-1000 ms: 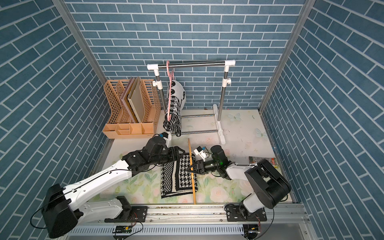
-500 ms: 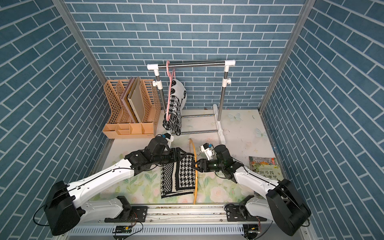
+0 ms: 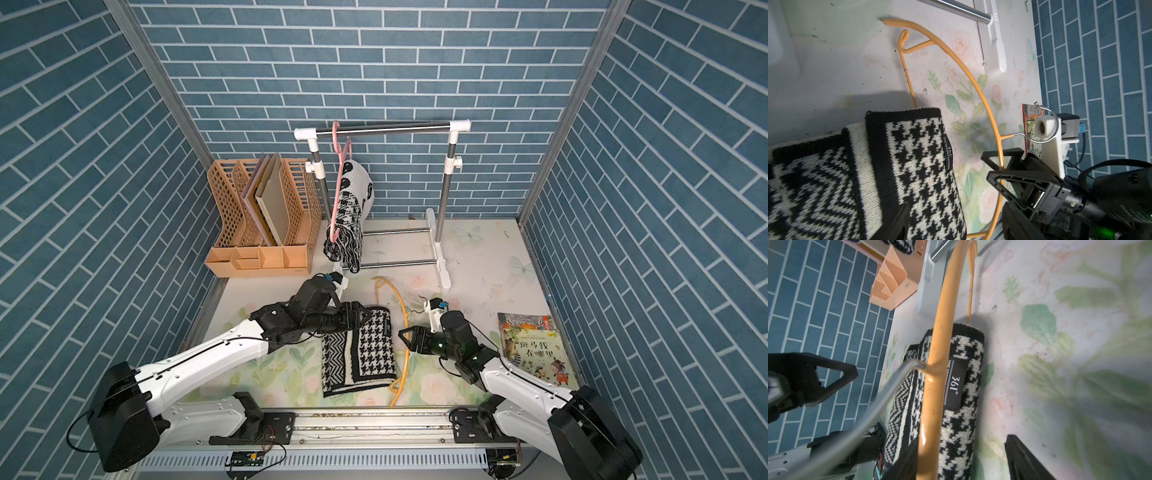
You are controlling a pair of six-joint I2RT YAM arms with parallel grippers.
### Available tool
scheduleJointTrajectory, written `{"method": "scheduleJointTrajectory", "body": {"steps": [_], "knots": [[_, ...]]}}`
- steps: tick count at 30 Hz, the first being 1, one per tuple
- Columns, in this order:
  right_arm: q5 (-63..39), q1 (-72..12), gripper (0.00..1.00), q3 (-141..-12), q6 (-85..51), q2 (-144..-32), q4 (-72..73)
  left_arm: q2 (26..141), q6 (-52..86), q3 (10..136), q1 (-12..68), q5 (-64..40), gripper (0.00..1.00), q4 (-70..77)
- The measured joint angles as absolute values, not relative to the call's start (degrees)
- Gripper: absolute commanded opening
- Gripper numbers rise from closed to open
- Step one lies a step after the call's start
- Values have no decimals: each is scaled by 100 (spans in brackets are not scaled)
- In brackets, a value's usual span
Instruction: Hang the scarf on the hanger
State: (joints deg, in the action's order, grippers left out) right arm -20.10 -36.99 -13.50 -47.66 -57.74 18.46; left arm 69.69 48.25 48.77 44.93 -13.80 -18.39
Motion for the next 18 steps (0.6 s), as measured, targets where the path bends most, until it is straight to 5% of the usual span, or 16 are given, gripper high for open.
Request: {"method": "scheduleJointTrajectory", "body": {"steps": [18], "knots": [[-814,-3629,92,-34,-6941,-4707,2899,6943,4600,4786,4493,-1511,74,-1964]]}}
